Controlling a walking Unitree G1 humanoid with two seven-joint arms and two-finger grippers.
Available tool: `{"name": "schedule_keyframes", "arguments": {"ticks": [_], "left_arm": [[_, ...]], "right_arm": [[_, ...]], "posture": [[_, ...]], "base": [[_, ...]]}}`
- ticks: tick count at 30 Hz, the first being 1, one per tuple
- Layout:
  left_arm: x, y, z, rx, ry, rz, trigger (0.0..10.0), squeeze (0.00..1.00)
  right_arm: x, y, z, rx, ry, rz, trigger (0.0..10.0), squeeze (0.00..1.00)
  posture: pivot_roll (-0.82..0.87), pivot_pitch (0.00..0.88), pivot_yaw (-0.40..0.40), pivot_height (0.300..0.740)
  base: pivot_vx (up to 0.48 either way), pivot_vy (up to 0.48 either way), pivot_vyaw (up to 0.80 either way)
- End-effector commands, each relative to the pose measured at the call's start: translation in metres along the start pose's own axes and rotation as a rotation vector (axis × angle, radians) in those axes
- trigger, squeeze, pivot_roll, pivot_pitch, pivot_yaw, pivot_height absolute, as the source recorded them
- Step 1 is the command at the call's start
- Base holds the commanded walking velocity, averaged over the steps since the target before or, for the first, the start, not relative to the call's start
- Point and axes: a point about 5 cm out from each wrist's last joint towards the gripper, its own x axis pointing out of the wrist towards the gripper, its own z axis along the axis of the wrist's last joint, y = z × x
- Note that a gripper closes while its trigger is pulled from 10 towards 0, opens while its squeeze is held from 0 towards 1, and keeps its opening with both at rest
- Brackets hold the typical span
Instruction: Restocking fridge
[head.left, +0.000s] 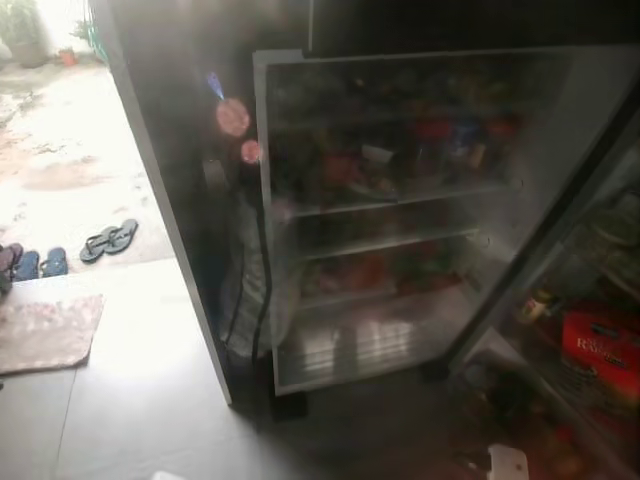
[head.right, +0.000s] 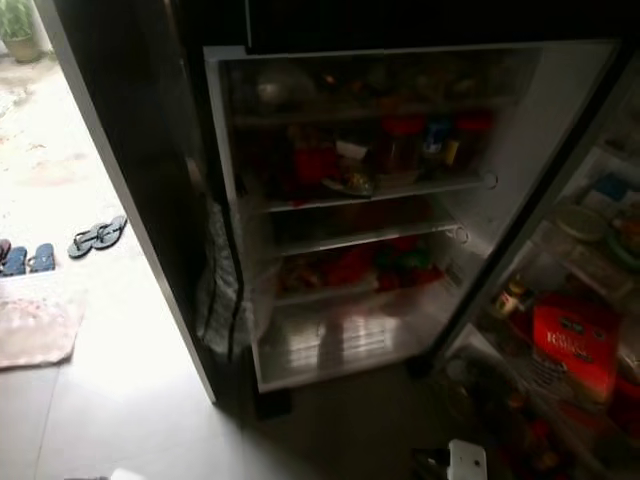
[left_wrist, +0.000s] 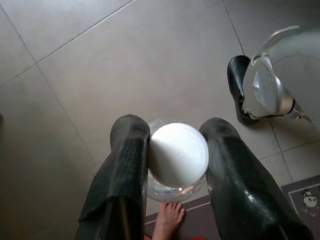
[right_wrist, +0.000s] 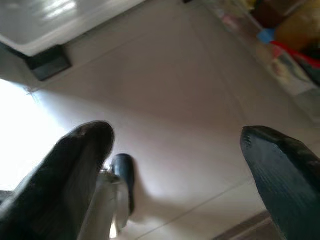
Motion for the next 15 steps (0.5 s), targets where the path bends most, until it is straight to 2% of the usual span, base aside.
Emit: {"name": "schedule_keyframes", "arguments": {"ticks": [1,11,15], "left_arm": [[-0.0002,0.0000,-0.0017,-0.004,0.003,-0.003,10.0,0.00],[0.0002,0.0000,0.0021,0.004,-0.005,-0.005,10.0,0.00],[0.0008,0.0009,0.0067,-0.007,-0.015,0.003,10.0,0.00]], "right_arm": [[0.0007,0.0007,0.0039,0.003,-0.012,0.006,10.0,0.00],[0.0012,0.0025,0.0055,-0.013,-0.011,0.023,10.0,0.00],[0.0021,0.0036,0.0097,-0.031,-0.017,0.029,10.0,0.00]], "posture": [[0.06,0.020,-0.067,0.740],[0.06,0.020,-0.066,0.740],[0.04,0.007,-0.068,0.740]], "base": [[0.000,-0.398,0.00],[0.000,-0.396,0.00],[0.000,0.000,0.00]]}}
